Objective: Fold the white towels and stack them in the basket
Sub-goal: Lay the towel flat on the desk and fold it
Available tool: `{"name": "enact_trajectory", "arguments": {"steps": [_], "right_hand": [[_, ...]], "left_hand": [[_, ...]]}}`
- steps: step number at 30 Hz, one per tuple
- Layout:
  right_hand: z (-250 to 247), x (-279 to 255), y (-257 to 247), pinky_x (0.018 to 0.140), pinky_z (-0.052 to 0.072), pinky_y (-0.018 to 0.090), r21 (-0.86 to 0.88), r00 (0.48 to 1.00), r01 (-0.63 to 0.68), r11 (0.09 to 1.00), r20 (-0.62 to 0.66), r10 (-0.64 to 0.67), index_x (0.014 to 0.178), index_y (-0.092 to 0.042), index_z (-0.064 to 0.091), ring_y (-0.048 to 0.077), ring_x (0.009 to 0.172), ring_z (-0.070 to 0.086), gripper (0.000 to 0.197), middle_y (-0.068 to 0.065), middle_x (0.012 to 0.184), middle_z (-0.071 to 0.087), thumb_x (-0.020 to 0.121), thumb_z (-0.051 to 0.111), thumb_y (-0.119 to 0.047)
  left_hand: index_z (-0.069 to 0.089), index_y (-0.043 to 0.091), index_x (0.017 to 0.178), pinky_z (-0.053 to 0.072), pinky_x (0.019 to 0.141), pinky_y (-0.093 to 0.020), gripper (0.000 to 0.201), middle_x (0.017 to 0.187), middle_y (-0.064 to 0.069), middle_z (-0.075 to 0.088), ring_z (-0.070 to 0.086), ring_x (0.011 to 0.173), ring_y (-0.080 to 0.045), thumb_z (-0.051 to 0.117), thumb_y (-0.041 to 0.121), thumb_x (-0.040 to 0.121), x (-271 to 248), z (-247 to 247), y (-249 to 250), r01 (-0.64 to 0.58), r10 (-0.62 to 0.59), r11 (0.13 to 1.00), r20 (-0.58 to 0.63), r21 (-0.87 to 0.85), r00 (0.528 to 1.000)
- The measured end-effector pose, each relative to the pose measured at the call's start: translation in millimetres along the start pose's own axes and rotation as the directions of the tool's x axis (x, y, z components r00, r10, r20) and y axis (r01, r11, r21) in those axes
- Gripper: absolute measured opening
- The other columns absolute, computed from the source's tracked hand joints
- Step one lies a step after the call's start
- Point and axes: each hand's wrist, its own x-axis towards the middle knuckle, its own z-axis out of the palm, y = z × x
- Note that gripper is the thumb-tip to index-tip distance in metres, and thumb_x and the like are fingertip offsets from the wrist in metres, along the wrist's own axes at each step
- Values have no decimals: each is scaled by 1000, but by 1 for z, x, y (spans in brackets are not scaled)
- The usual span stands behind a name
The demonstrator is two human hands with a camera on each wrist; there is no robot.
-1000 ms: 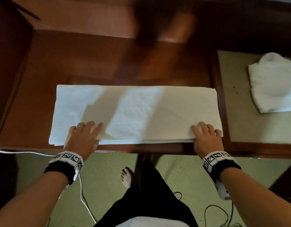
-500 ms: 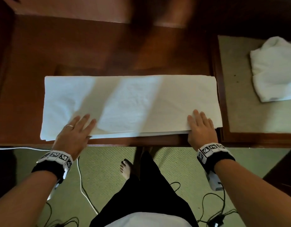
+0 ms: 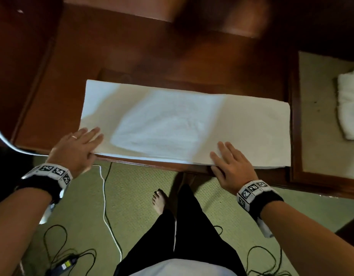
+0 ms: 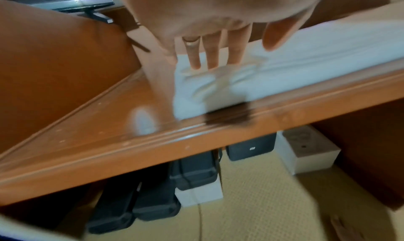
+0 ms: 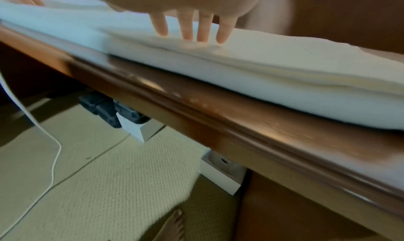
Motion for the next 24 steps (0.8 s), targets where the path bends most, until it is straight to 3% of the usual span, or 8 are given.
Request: {"name": "enact_trajectory", "arguments": {"steps": [3, 6, 8, 11, 13, 16, 20, 24], "right_hand": [[-16, 14, -10, 109, 38, 51, 81, 998, -67, 995, 9, 66, 140, -19, 52, 39, 136, 41, 56, 14, 153, 40, 96, 34, -49], [-18, 35, -24, 119, 18, 56, 63, 969, -222, 973, 128, 213, 156, -36, 9, 34, 151, 5, 61, 6, 166, -1, 99, 22, -55], [-12, 44, -35, 119, 7, 61, 31, 942, -274, 961, 211, 262, 153, -43, -10, 35, 150, -14, 63, 2, 163, -21, 100, 21, -58], [-7, 43, -40, 117, 5, 64, 15, 935, -286, 958, 224, 276, 151, -47, -15, 37, 148, -20, 65, 0, 161, -29, 98, 20, -62], [-9, 36, -37, 118, 5, 63, 0, 933, -268, 964, 249, 259, 149, -50, -18, 35, 148, -21, 65, -2, 160, -31, 96, 17, -67], [-16, 33, -35, 118, 10, 61, -14, 935, -228, 974, 275, 223, 151, -50, -8, 36, 150, -12, 67, 1, 164, -20, 93, 17, -73], [-33, 54, -43, 103, 37, 53, 89, 967, -237, 967, 116, 226, 143, -28, 45, 38, 133, 40, 67, 10, 152, 39, 90, 31, -66], [-26, 96, -56, 113, 21, 58, 106, 978, -206, 973, 36, 203, 152, -34, 29, 38, 148, 16, 69, 9, 164, 14, 91, 34, -65]], "left_hand": [[59, 11, 136, 41, 106, -58, 66, 149, -14, 50, 50, 132, -40, 33, 48, 88, 8, -19, 19, 49, -50, 995, -4, -85, 999], [50, 12, 143, 38, 111, -56, 67, 152, -16, 46, 45, 136, -39, 26, 54, 96, 34, -30, 55, 43, -64, 975, -90, -219, 994], [34, 18, 154, 30, 117, -53, 67, 162, -11, 31, 34, 146, -35, 23, 58, 100, 52, -33, 84, 3, -26, 970, -88, -242, 996], [5, 29, 160, 19, 122, -54, 75, 169, -6, 3, 12, 154, -33, 4, 67, 96, 67, -20, 96, -72, 70, 983, -17, -170, 997], [-9, 35, 159, 15, 122, -58, 78, 168, -3, -15, 1, 154, -35, -7, 73, 91, 65, -10, 73, 23, -19, 989, 27, -147, 999], [-19, 39, 156, 5, 122, -58, 83, 163, 3, -28, -9, 154, -37, -5, 82, 86, 54, -4, 28, 262, -244, 949, 120, -172, 962], [-7, 24, 160, 5, 124, -56, 92, 167, -11, -14, -6, 154, -38, 8, 79, 87, 61, -26, 36, 336, -324, 926, 96, -172, 941], [2, 21, 161, 14, 122, -59, 82, 168, -15, 0, 4, 153, -39, 9, 70, 96, 90, -41, 112, 95, -100, 976, -13, -198, 995]]}}
